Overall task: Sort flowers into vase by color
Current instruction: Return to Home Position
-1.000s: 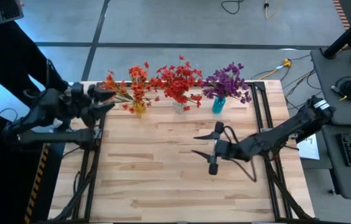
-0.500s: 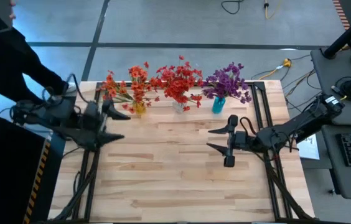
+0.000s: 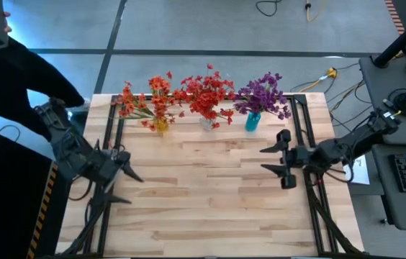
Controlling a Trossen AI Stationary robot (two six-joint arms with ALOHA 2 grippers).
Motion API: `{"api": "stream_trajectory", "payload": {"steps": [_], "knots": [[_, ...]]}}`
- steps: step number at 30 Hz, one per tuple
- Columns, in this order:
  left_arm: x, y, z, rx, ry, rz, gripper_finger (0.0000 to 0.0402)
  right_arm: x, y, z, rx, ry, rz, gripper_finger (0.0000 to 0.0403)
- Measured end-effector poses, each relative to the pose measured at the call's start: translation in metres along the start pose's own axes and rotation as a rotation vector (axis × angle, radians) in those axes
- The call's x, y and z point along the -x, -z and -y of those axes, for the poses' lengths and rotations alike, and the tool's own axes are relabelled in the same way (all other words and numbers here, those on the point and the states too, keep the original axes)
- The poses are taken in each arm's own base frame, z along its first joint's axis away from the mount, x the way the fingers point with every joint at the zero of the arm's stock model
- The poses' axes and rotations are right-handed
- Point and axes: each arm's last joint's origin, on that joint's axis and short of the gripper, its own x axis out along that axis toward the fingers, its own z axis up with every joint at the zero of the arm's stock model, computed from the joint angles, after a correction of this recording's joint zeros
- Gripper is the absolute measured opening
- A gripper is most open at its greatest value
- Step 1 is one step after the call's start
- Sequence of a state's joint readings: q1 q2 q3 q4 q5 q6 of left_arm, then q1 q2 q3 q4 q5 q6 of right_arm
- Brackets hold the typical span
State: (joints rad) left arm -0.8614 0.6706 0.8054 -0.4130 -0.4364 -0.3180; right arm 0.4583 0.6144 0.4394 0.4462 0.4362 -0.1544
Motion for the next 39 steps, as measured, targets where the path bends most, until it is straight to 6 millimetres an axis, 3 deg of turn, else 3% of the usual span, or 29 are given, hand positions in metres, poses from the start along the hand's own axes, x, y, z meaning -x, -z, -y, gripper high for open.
{"api": "stream_trajectory", "payload": {"steps": [12,25,39], "knots": [[-0.014,0.046,0.004,0.075,0.037,0.085,0.0334,0.034,0.021,0.013,-0.105,0.019,0.067,0.021],[-0.023,0.086,-0.001,0.177,0.076,0.06,0.0334,0.035,0.025,0.014,-0.12,0.042,0.08,0.021],[-0.004,0.09,-0.017,0.06,0.041,0.139,0.0334,0.035,0.026,0.014,-0.092,0.049,0.074,0.021]]}}
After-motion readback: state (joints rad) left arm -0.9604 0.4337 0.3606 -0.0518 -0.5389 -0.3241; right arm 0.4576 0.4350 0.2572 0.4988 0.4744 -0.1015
